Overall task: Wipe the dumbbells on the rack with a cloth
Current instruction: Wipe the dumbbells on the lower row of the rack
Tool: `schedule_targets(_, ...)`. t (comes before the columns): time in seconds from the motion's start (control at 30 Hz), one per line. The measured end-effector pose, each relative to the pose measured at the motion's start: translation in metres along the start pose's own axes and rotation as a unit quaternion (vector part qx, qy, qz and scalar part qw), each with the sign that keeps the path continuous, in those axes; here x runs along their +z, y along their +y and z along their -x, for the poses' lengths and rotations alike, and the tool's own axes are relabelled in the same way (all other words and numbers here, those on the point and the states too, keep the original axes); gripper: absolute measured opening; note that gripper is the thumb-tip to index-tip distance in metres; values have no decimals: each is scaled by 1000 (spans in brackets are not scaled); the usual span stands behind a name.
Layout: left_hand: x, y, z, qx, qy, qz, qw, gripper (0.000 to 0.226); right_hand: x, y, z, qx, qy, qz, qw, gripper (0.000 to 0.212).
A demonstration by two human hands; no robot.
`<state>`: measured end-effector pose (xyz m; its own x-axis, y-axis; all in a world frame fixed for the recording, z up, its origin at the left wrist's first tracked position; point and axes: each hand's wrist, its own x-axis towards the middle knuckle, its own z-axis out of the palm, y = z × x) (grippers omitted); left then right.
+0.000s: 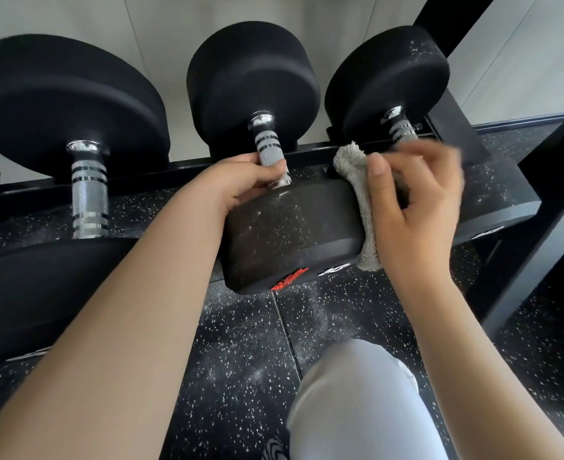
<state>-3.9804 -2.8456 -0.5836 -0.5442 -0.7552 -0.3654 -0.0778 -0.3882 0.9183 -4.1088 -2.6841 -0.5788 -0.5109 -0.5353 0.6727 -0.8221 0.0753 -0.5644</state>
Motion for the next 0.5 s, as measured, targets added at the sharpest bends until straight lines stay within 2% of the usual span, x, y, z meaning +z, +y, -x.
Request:
schedule_targets(0.07,0,0,0,1,-1,-5,1000,36,-2,-13,6,8,-97,-43,994,47)
schedule_targets(0.17,-1,-1,-1,-2,-4,-2,1000,37,-1,-18,14,-45,-143,16,989,50)
schedule_targets(0.23,-2,0,-1,0,-3,-9,1000,37,1,-5,15,19,-171,-48,984,45)
schedule_targets(0.27,-1,0,-1,2,-3,-16,1000,37,1,1,14,94,-189,-109,971,41)
schedule_targets(0.33,-1,0,1,2,-4,-15,1000,36,1,11,12,245,-228,-218,917,34)
schedule_targets(0.37,-1,1,2,0,-6,-10,1000,35,0,12,9,282,-240,-246,896,33)
schedule_targets(0.43,-1,1,1,-3,-8,-3,1000,35,-1,9,5,294,-249,-262,885,33)
schedule_targets(0.5,-2,0,0,-6,-10,-3,1000,35,-3,7,8,264,-218,-253,905,32)
